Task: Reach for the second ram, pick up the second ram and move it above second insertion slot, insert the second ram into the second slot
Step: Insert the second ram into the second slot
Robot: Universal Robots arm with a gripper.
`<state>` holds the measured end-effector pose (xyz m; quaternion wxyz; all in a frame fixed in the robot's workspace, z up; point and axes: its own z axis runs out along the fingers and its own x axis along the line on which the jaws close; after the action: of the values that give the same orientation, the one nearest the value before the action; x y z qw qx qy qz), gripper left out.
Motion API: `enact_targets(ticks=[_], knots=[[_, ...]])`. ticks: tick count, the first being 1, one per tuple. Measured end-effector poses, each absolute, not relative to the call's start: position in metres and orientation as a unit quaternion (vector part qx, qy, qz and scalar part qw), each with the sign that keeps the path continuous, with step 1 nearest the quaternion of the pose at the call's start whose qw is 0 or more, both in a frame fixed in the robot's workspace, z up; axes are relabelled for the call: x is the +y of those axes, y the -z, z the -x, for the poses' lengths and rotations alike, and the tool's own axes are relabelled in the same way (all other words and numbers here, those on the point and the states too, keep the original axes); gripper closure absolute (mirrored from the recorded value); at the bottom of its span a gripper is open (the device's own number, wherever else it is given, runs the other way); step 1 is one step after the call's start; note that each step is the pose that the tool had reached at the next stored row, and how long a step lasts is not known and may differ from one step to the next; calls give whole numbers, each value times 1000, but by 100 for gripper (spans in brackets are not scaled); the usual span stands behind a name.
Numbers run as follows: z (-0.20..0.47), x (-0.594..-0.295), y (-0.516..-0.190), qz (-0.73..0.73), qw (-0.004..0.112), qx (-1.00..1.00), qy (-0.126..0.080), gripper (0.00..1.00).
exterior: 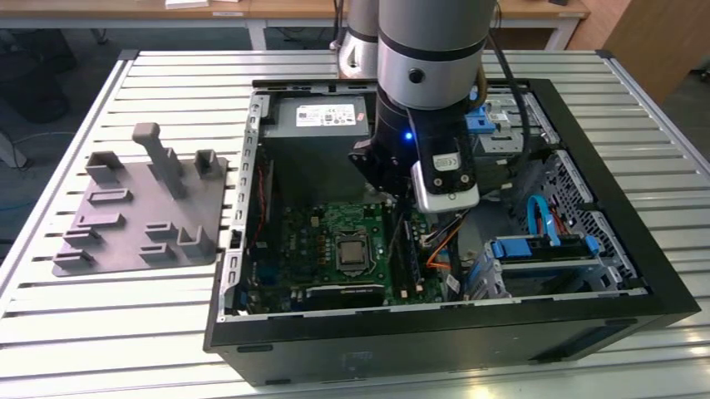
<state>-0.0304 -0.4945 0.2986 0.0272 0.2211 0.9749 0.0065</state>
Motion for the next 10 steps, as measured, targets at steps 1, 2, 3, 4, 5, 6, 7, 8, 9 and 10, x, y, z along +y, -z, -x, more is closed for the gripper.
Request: enact_targets(ticks=[1, 2, 3, 4, 5, 6, 7, 8, 9, 10], knots=[[30, -495, -299, -224, 27, 974, -6, 86], [30, -495, -299, -227, 27, 974, -6, 86], [30, -494, -299, -230, 27, 973, -6, 86], [30, -495, -299, -232, 27, 972, -6, 86], [30, -494, -299, -235, 27, 972, -6, 86], [30, -495, -299, -238, 27, 971, -6, 86], [30, -494, -298, -241, 27, 970, -6, 86], [30, -494, -298, -244, 27, 969, -6, 86], [30, -495, -298, -247, 27, 969, -6, 86], [30, -494, -298, -249, 27, 968, -6, 86]])
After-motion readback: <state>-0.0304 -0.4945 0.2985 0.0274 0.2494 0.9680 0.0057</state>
